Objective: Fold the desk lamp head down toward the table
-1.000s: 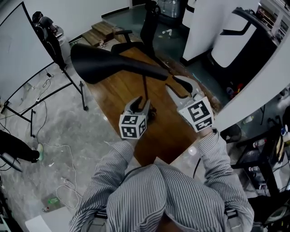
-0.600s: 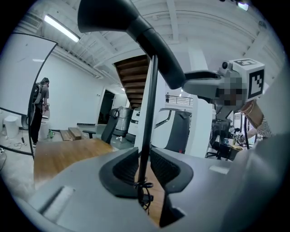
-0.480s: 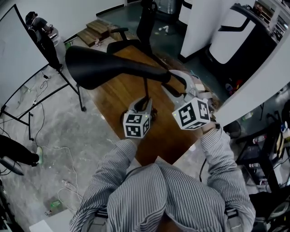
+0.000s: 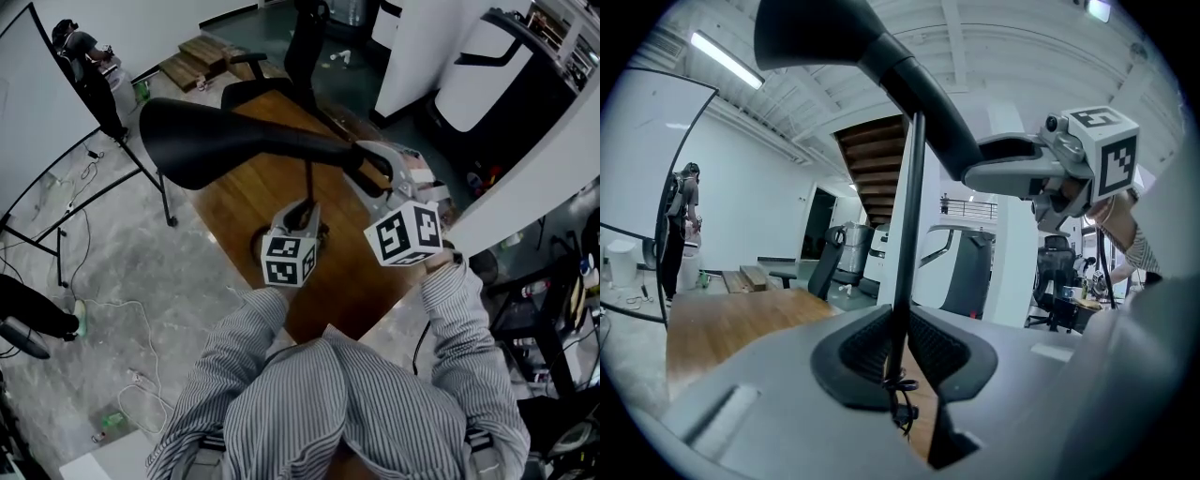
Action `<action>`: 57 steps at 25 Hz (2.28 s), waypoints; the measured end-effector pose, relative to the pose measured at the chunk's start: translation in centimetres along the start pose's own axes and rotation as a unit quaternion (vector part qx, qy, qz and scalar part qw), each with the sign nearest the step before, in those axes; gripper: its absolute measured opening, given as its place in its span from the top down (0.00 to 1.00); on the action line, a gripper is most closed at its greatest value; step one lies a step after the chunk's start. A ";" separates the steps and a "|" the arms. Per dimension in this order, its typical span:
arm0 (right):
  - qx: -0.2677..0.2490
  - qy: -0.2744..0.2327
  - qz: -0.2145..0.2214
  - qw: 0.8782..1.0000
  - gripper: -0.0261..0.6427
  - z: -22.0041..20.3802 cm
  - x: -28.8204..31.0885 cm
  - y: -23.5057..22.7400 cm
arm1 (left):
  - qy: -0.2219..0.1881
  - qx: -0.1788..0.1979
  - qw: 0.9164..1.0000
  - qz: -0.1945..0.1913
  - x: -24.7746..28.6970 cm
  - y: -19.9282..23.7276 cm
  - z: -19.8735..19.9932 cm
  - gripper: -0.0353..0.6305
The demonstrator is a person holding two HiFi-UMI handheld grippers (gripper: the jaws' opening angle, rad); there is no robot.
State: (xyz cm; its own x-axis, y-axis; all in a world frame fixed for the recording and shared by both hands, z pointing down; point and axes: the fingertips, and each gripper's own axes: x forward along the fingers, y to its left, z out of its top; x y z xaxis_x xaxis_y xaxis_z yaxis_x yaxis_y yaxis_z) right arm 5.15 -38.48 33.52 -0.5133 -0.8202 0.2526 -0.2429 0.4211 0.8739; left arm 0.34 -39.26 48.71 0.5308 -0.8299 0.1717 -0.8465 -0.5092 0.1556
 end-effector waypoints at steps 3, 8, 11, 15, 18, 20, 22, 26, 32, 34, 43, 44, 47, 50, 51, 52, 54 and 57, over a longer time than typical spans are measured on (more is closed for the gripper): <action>-0.021 0.014 0.009 1.000 0.67 -0.1 -0.1 -0.5 | 0.000 -0.002 1.000 0.001 0.2 0.0 0.0 0.87; -0.046 0.022 0.022 0.998 0.67 -0.4 0.0 -0.7 | 0.004 -0.003 1.000 -0.001 0.2 0.0 -0.1 0.87; -0.077 0.034 0.026 0.996 0.67 -0.3 -0.2 -1.3 | 0.004 -0.002 1.000 -0.005 0.3 0.0 0.0 0.87; -0.132 0.053 0.037 0.989 0.67 0.0 -0.4 -2.4 | 0.004 -0.004 1.000 -0.005 0.3 0.2 0.0 0.87; -0.168 0.066 0.049 0.982 0.67 0.3 -0.5 -2.9 | 0.002 -0.008 1.000 -0.002 0.2 0.1 0.1 0.87; -0.193 0.076 0.056 0.977 0.67 0.5 -0.6 -3.2 | 0.001 -0.009 1.000 -0.003 0.1 0.1 0.1 0.87; -0.219 0.086 0.062 0.970 0.67 0.8 -0.6 -3.6 | -0.001 -0.010 1.000 -0.003 0.2 0.2 0.1 0.87; -0.262 0.100 0.075 0.957 0.67 1.1 -0.7 -4.2 | -0.005 -0.014 1.000 -0.001 0.3 0.2 0.0 0.87; -0.337 0.129 0.092 0.928 0.67 1.7 -0.8 -5.2 | -0.006 -0.018 1.000 -0.001 0.4 0.1 0.0 0.87; -0.366 0.141 0.096 0.915 0.67 2.0 -0.9 -5.6 | -0.006 -0.017 1.000 -0.001 0.4 0.0 0.0 0.87; -0.450 0.168 0.109 0.870 0.67 3.5 -0.8 -6.6 | -0.010 -0.021 1.000 0.001 0.4 0.2 0.0 0.87; -0.455 0.170 0.110 0.867 0.68 3.7 -0.8 -6.7 | -0.011 -0.022 1.000 0.002 0.4 0.2 0.0 0.87; -0.467 0.176 0.112 0.859 0.67 4.0 -0.7 -6.7 | -0.012 -0.024 1.000 0.005 0.3 0.2 -0.1 0.87; -0.477 0.182 0.115 0.852 0.68 4.2 -0.5 -6.9 | -0.011 -0.023 1.000 0.004 0.4 0.2 -0.1 0.87; -0.481 0.184 0.116 0.849 0.67 4.2 -0.5 -6.9 | -0.012 -0.024 1.000 0.004 0.4 0.2 0.0 0.87; -0.485 0.185 0.116 0.846 0.68 4.3 -0.5 -6.9 | -0.012 -0.024 1.000 0.004 0.4 0.2 0.0 0.87; -0.495 0.188 0.116 0.841 0.68 4.5 -0.5 -7.0 | -0.013 -0.023 1.000 0.004 0.4 0.2 0.0 0.87; -0.504 0.188 0.113 0.836 0.67 4.7 -0.5 -7.1 | -0.014 -0.023 1.000 0.000 0.4 0.2 0.0 0.87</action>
State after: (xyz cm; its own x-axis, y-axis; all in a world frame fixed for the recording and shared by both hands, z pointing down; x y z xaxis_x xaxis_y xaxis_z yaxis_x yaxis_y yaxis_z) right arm 3.29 -39.31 25.22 -0.1115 -0.9071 0.4059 0.7388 0.1975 0.6443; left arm 0.44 -39.70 48.82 0.5280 -0.8369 0.1442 -0.8438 -0.4978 0.2003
